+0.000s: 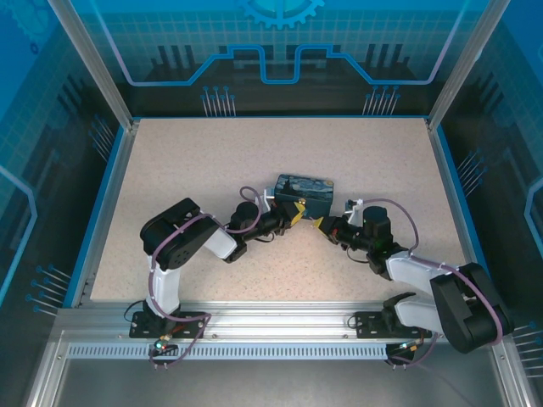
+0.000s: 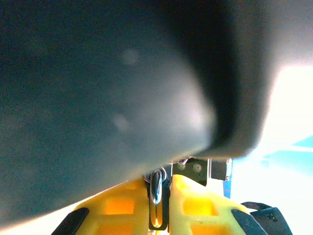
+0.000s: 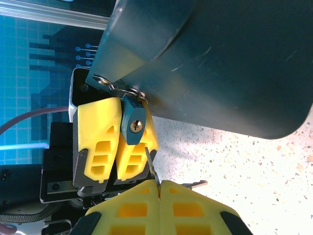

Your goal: Unlock the padlock with the key

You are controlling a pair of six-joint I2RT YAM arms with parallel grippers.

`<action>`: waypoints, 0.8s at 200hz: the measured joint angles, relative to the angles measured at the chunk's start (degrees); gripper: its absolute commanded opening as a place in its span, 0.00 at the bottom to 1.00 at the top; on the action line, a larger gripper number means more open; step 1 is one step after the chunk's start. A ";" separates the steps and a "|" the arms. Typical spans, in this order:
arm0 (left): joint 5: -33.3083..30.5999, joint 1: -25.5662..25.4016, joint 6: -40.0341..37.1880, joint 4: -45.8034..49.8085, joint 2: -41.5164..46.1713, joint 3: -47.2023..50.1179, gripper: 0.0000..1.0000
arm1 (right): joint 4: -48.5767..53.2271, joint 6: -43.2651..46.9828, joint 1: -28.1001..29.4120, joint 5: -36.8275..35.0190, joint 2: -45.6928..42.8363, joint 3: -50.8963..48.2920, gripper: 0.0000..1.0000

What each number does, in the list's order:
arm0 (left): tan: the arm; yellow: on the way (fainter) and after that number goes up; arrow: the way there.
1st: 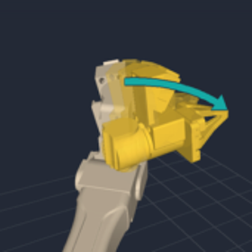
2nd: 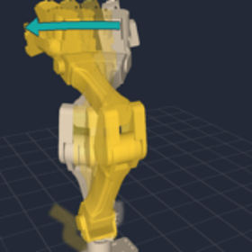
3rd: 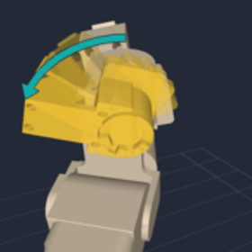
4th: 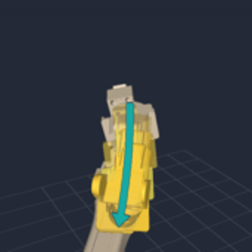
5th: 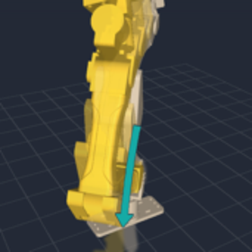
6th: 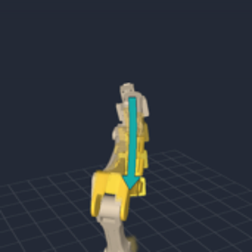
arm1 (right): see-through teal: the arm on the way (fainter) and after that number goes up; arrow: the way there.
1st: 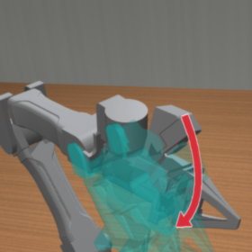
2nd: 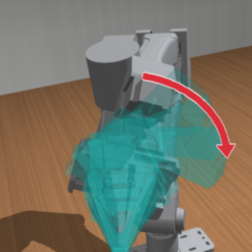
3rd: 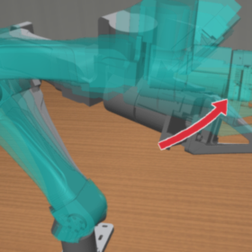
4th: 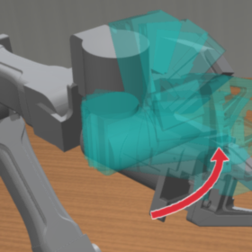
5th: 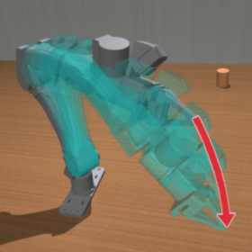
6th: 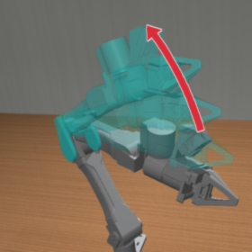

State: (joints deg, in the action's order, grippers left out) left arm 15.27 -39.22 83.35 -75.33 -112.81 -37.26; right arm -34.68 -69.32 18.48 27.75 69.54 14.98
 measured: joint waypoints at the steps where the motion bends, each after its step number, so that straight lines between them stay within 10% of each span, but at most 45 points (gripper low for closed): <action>1: 0.00 0.00 0.00 0.00 0.00 0.00 0.00 | 0.02 0.00 -0.04 0.02 0.00 0.00 0.00; 160: 0.76 0.00 0.39 0.00 0.00 0.00 0.00 | -0.74 -0.31 -0.24 1.05 3.04 1.97 0.00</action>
State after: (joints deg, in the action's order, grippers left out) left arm 16.03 -39.22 83.74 -75.33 -112.81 -37.26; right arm -35.42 -69.63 18.24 28.80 72.58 16.95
